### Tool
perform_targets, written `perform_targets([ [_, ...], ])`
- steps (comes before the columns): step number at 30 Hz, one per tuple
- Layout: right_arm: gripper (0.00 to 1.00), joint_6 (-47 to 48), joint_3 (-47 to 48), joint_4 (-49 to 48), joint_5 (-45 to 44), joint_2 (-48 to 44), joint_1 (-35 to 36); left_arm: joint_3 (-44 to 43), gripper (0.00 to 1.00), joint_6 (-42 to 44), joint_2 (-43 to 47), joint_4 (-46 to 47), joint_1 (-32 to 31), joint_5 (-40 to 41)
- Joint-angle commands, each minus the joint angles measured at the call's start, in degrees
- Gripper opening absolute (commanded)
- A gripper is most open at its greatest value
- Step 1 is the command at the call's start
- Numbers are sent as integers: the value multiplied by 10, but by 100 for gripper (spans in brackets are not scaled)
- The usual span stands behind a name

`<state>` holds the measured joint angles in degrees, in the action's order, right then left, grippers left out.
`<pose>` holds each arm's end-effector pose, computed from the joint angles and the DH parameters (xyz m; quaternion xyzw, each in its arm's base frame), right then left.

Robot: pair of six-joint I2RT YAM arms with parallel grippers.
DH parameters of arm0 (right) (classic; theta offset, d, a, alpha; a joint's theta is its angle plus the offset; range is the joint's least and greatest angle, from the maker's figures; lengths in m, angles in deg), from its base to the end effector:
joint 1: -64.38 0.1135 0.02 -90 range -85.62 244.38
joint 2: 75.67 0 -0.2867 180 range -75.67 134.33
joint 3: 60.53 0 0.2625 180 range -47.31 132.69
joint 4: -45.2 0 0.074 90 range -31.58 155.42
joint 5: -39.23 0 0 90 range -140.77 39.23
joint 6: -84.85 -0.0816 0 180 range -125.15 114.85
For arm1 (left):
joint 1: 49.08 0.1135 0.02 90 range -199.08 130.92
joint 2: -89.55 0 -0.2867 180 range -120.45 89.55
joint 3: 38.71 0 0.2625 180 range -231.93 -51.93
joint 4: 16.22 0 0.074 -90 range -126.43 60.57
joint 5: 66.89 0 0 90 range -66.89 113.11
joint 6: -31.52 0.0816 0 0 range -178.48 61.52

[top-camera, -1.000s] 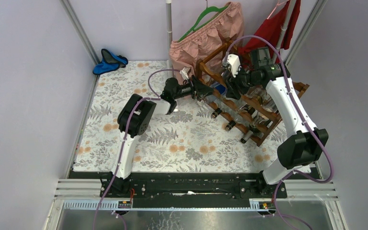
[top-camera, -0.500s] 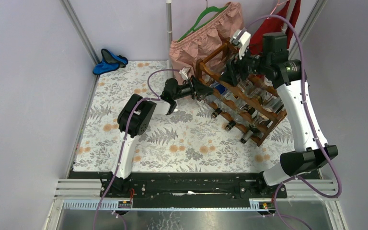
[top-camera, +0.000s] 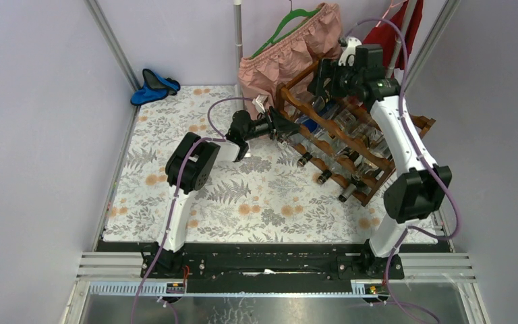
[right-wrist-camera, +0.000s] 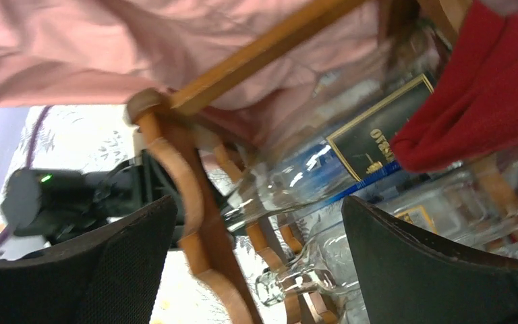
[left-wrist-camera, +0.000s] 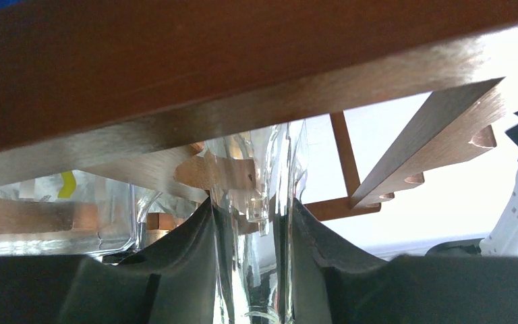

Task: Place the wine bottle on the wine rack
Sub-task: Place the wine bottle in the wine rack.

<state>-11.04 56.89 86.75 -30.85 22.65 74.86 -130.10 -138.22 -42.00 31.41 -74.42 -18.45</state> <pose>0.4363 0.1090 0.4255 -0.1289 0.8142 0.2203 0.5215 0.4691 -0.2820 0.1763 -0.0447 0.6703 -0.7002 0.2417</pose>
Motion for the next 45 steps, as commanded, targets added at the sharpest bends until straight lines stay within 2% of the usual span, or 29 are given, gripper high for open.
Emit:
perform_targets([
  [1, 100, -97, 29, -20, -85, 33, 3, -54, 0, 33, 8, 163, 6, 79],
  [9, 98, -157, 24, -15, -209, 56, 26, -56, 0, 26, 3, 173, 6, 80],
  [20, 95, -220, 27, -28, -251, 94, 30, -62, 0, 27, -2, 176, 6, 76],
  [37, 98, -249, 57, -22, -265, 144, 46, -71, 0, 8, -17, 201, 6, 71],
  [45, 100, -196, 59, -24, -381, 116, 112, -69, 0, 2, -18, 209, 7, 70],
])
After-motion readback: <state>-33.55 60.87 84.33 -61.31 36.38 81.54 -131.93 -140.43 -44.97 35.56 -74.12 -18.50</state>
